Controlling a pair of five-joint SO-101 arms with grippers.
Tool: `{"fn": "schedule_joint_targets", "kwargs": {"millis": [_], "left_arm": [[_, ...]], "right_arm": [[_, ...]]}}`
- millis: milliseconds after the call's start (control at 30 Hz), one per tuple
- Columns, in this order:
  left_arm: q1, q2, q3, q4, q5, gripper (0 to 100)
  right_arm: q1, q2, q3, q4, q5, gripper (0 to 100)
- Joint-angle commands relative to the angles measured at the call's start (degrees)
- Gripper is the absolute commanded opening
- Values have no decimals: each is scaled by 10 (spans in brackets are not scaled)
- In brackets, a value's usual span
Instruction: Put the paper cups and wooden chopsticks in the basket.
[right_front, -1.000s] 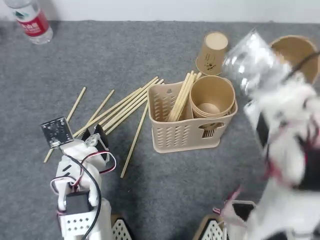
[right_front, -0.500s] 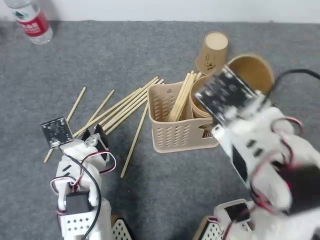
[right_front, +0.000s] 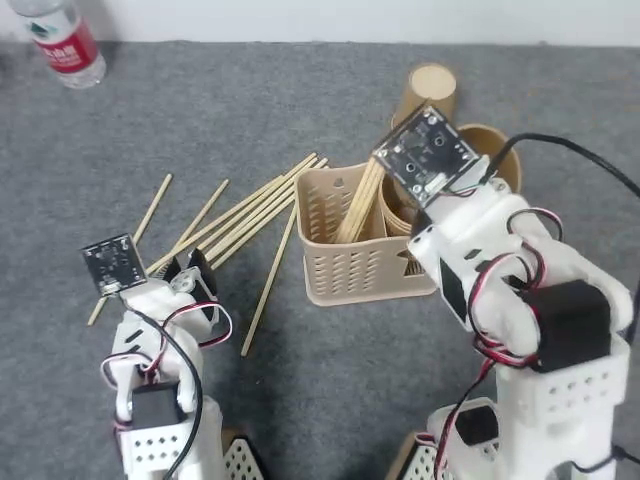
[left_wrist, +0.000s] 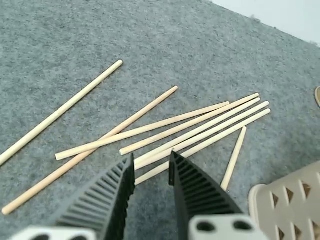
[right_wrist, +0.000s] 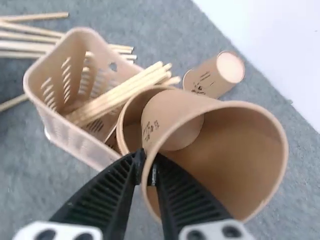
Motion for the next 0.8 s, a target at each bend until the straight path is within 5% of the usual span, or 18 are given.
{"fn": "schedule_joint_targets", "kwargs": {"millis": [0,133,767], "left_arm": [[3,-9,-2,4,-4,115],[3,-9,-2,4,-4,115],[3,-9,-2,7,-4,115]], "right_arm": [[2,-9,-4,-23,-29,128],[2,-9,-4,-31,-72,278],[105,62,114,-143,-76,249]]}}
